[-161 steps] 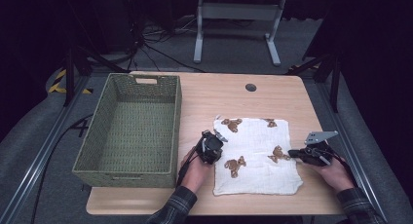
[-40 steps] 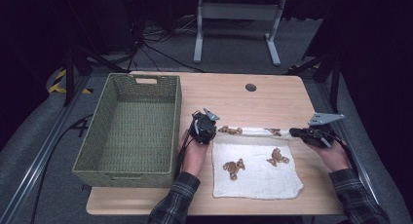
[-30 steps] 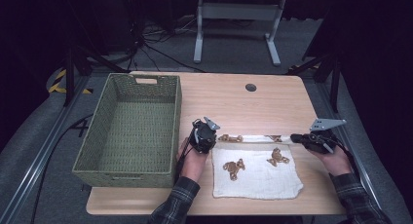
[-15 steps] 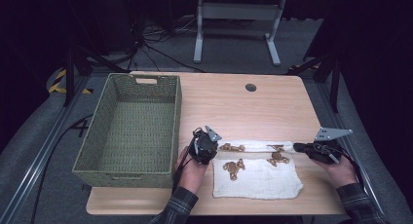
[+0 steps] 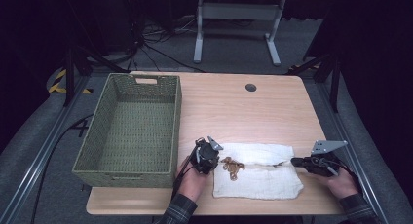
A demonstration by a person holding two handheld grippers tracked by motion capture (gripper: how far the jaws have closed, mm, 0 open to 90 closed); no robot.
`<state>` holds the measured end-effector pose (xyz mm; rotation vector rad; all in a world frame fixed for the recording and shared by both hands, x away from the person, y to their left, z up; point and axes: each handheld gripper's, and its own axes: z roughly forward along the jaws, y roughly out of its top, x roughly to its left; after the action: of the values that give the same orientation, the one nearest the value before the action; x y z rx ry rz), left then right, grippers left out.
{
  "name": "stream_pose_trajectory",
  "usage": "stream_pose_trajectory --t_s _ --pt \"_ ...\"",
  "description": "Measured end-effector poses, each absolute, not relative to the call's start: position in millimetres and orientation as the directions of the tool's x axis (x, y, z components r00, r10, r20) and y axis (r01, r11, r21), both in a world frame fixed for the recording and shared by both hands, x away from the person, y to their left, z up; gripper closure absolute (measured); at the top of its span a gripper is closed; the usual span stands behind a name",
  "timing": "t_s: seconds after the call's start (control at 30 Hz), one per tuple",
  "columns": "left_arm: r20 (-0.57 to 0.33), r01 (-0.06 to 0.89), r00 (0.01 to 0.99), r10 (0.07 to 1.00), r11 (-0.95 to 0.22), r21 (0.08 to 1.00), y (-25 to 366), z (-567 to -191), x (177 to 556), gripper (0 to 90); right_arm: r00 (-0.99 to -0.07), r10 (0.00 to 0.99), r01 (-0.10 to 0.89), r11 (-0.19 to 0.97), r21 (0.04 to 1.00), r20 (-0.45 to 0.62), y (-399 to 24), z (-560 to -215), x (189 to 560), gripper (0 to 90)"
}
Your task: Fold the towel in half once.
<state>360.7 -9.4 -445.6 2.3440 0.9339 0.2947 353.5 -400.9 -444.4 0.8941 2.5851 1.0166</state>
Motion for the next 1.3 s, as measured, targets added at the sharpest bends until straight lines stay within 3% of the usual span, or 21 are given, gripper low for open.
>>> stream_pose_trajectory --t_s 0.6,0.93,1.3 --pt "0.056 0.559 0.69 0.721 -0.581 0.592 -22 -450 400 86.8 -0.768 0.639 0.46 0.59 0.664 -0.035 -399 -448 388 86.9" --pt "-0.003 0.585 0.667 0.745 -0.521 0.621 -15 -451 418 86.8 -0.738 0.671 0.468 0.581 0.666 -0.067 -399 -447 421 86.9" --pt "-0.014 0.555 0.663 0.749 -0.478 0.68 -4 -432 397 86.8 -0.735 0.675 0.44 0.548 0.711 -0.065 -405 -433 402 86.9"
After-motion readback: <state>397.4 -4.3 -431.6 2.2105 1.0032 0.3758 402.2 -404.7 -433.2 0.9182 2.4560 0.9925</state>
